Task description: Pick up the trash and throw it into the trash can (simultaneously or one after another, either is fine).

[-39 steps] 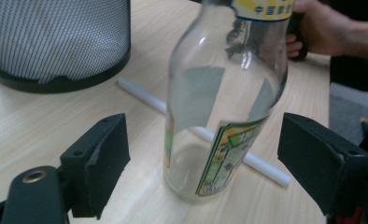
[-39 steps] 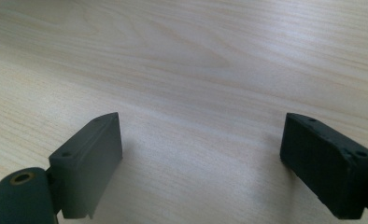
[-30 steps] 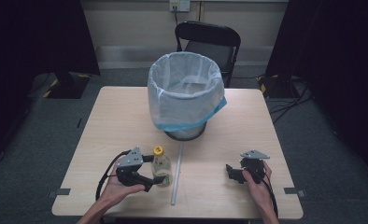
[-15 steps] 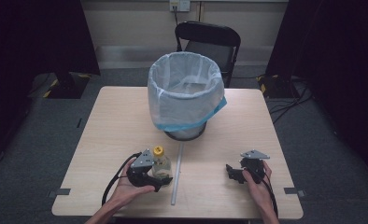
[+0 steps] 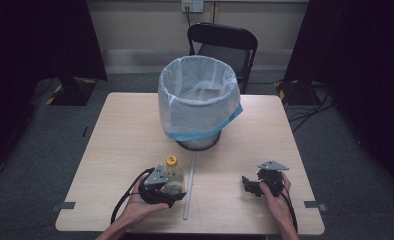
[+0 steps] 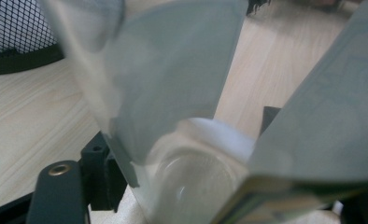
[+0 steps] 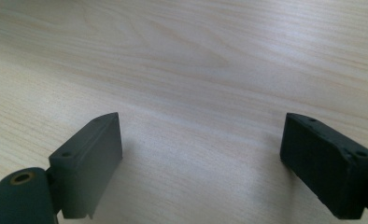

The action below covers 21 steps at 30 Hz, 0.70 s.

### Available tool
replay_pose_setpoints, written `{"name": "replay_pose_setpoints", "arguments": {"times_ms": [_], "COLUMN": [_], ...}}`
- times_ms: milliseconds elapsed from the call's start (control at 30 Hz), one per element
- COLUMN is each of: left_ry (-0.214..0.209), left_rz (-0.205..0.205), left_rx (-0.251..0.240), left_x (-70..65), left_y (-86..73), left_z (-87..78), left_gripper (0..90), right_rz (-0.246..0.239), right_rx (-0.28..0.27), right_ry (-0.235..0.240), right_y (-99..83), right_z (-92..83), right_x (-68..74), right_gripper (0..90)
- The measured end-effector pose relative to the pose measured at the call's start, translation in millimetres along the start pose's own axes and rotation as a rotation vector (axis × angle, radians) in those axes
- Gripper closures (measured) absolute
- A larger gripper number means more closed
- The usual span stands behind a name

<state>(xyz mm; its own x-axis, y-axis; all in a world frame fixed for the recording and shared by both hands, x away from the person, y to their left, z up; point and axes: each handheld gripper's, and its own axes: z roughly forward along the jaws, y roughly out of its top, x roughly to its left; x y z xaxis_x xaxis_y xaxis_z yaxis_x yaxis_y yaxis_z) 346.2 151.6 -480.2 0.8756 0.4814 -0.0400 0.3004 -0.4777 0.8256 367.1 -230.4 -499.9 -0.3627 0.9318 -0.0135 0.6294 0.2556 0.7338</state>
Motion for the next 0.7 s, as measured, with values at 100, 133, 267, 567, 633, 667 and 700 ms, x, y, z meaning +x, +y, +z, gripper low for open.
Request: {"name": "replay_pose_setpoints", "arguments": {"times_ms": [100, 133, 267, 567, 633, 667, 700], "left_ry": [0.011, 0.011, 0.021, 0.004, 0.001, 0.005, -0.004], "left_rz": [0.0, 0.0, 0.009, -0.001, -0.006, -0.01, -0.024], "left_rx": [0.005, 0.005, 0.013, 0.014, 0.003, -0.003, -0.021], "left_x": [-0.4, -0.4, -2.6, -4.3, -5.3, -5.5, -4.2], "left_y": [1.1, 1.1, 3.3, 3.4, 3.6, 4.2, 5.1], "left_z": [0.3, 0.3, 1.0, -0.4, -1.1, -2.3, -4.6], "left_gripper": [27.3, 27.5, 27.9, 28.1, 28.1, 28.1, 28.2], "right_rz": [0.0, 0.0, 0.0, 0.0, 0.0, 0.0, 0.0], "right_rx": [0.0, 0.0, 0.0, 0.0, 0.0, 0.0, 0.0], "right_ry": [0.0, 0.0, 0.0, 0.0, 0.0, 0.0, 0.0], "right_y": [0.0, 0.0, 0.0, 0.0, 0.0, 0.0, 0.0], "right_z": [0.0, 0.0, 0.0, 0.0, 0.0, 0.0, 0.0], "right_x": [0.0, 0.0, 0.0, 0.0, 0.0, 0.0, 0.0], "right_gripper": [12.1, 12.1, 12.1, 12.1, 12.1, 12.1, 12.1]}}
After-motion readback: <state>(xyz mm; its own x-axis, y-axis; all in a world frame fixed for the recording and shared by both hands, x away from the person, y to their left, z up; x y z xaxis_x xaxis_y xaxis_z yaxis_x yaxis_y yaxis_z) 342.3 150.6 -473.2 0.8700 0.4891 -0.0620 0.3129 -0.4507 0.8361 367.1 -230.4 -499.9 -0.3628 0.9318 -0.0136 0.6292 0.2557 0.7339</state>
